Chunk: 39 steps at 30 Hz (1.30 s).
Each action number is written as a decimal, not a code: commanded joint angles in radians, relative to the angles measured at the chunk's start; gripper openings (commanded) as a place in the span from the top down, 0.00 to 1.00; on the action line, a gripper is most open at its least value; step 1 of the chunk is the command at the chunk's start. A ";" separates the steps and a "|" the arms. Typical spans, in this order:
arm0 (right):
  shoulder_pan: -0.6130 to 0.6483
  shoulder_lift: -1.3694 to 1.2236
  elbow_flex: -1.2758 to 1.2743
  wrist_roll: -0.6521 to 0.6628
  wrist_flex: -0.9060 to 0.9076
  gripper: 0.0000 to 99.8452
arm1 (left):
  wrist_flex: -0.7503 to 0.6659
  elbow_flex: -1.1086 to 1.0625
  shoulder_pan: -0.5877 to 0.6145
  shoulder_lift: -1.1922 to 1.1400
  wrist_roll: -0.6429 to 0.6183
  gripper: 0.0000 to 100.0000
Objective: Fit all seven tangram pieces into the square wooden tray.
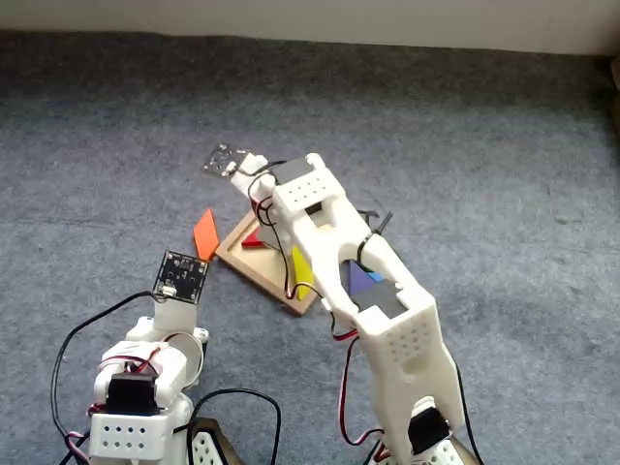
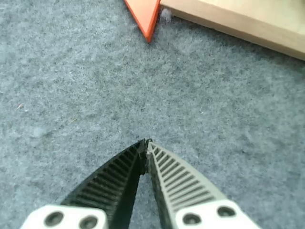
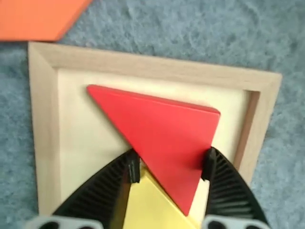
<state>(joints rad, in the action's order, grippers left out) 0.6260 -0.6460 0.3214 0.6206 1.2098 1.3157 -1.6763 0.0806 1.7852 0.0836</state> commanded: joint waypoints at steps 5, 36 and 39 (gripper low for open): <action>0.005 -0.001 0.133 0.008 0.025 0.94 | 0.003 -0.021 0.007 0.015 -0.009 0.97; 0.036 -0.099 0.544 -0.064 0.369 0.71 | 0.003 -0.021 0.007 0.015 -0.009 0.97; 0.036 -0.154 0.544 -0.060 0.323 0.67 | 0.003 -0.021 0.007 0.015 -0.009 0.97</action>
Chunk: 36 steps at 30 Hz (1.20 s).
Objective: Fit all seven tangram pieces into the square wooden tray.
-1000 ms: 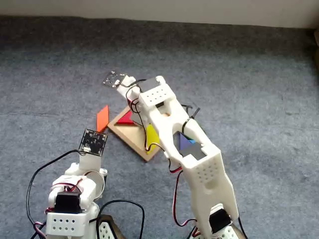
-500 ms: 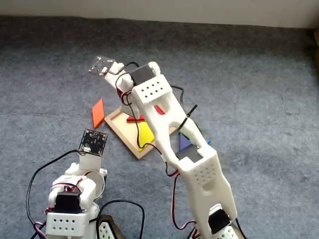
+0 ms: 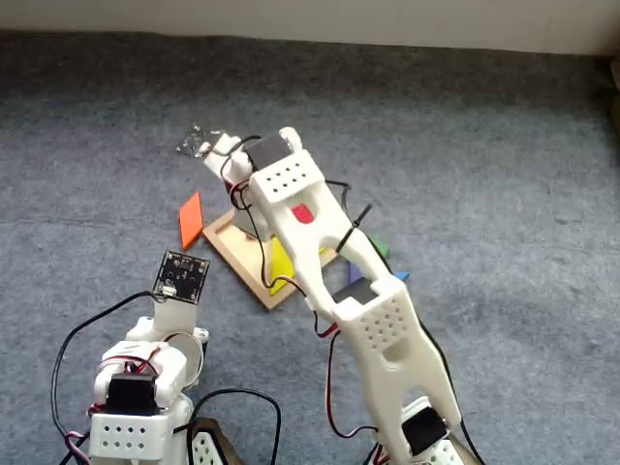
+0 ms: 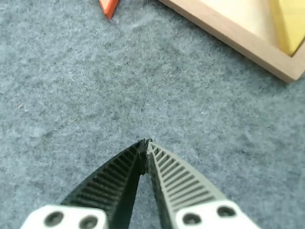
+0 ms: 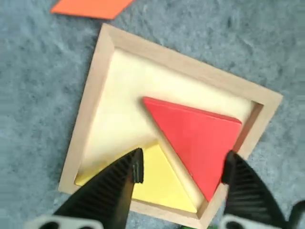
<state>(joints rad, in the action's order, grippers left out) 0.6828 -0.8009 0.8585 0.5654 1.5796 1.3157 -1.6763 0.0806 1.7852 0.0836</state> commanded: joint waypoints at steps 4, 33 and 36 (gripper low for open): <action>-0.022 -0.051 0.007 -0.003 -0.105 0.67 | 0.003 -0.021 0.007 0.015 -0.009 0.97; -0.079 -0.197 0.225 0.118 -0.018 0.91 | 0.003 -0.021 0.007 0.015 -0.009 0.97; -0.079 -0.202 0.314 0.118 0.018 0.91 | 0.003 -0.021 0.007 0.015 -0.009 0.97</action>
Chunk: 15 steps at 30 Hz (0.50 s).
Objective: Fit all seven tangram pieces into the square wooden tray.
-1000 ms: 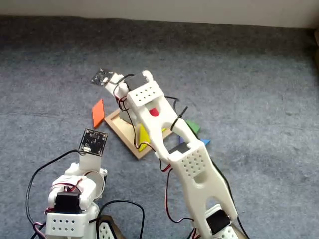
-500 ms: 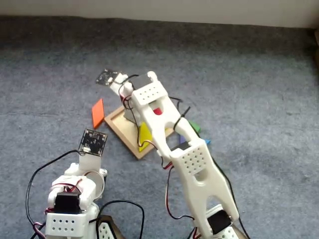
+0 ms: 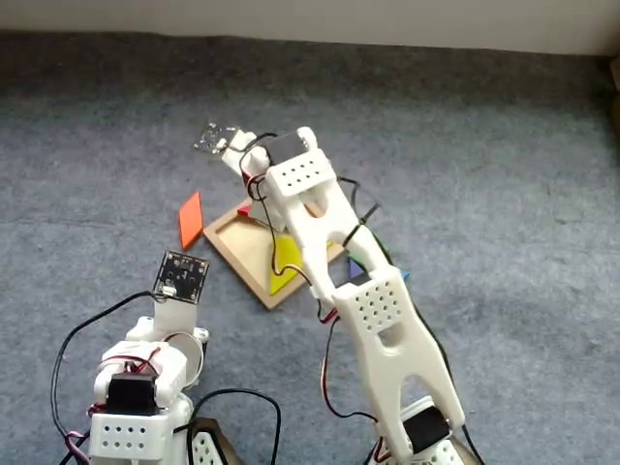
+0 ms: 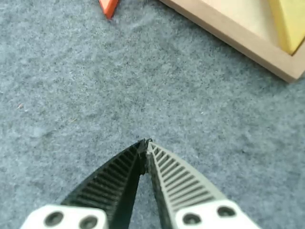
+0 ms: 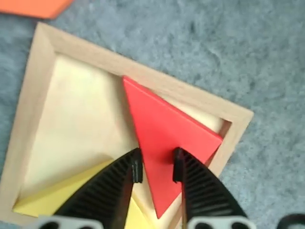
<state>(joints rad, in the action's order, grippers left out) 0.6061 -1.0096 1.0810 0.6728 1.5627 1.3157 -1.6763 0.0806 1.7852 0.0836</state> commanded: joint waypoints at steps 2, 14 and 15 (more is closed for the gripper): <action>-0.007 0.007 0.124 0.011 0.035 0.91 | 0.003 -0.021 0.007 0.015 -0.009 0.97; 0.033 0.016 0.153 -0.077 0.090 0.90 | 0.003 -0.021 0.007 0.015 -0.009 0.97; 0.045 0.008 0.153 -0.077 0.094 0.90 | 0.003 -0.021 0.007 0.015 -0.009 0.97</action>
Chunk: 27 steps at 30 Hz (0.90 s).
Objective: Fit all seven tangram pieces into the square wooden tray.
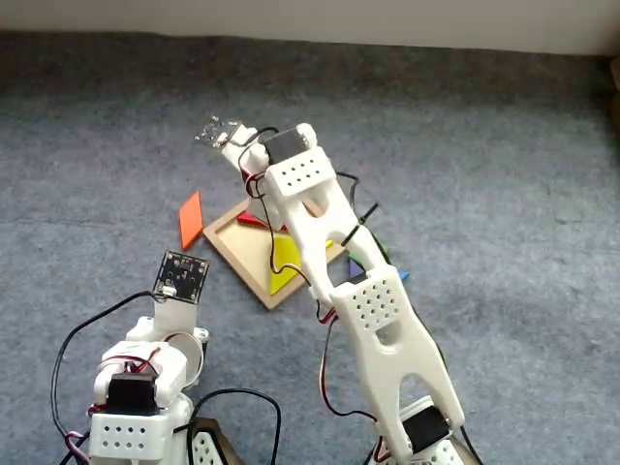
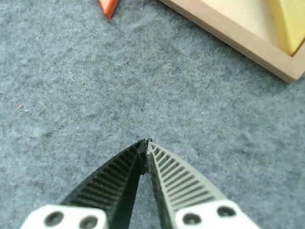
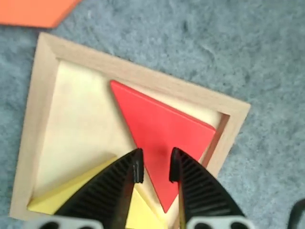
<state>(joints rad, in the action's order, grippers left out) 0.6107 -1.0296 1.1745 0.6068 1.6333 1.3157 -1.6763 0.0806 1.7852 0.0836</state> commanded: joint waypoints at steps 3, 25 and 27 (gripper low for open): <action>0.081 0.025 0.051 -0.009 0.019 0.90 | 0.003 -0.021 0.007 0.015 -0.009 0.97; -0.065 -0.150 0.358 -0.014 -0.061 0.91 | 0.003 -0.021 0.007 0.015 -0.009 0.97; -0.082 -0.166 0.452 -0.015 -0.024 0.91 | 0.003 -0.021 0.007 0.015 -0.009 0.97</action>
<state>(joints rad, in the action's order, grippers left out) 0.5662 -1.2137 1.4707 0.6007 1.5750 1.3157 -1.6763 0.0806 1.7852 0.0836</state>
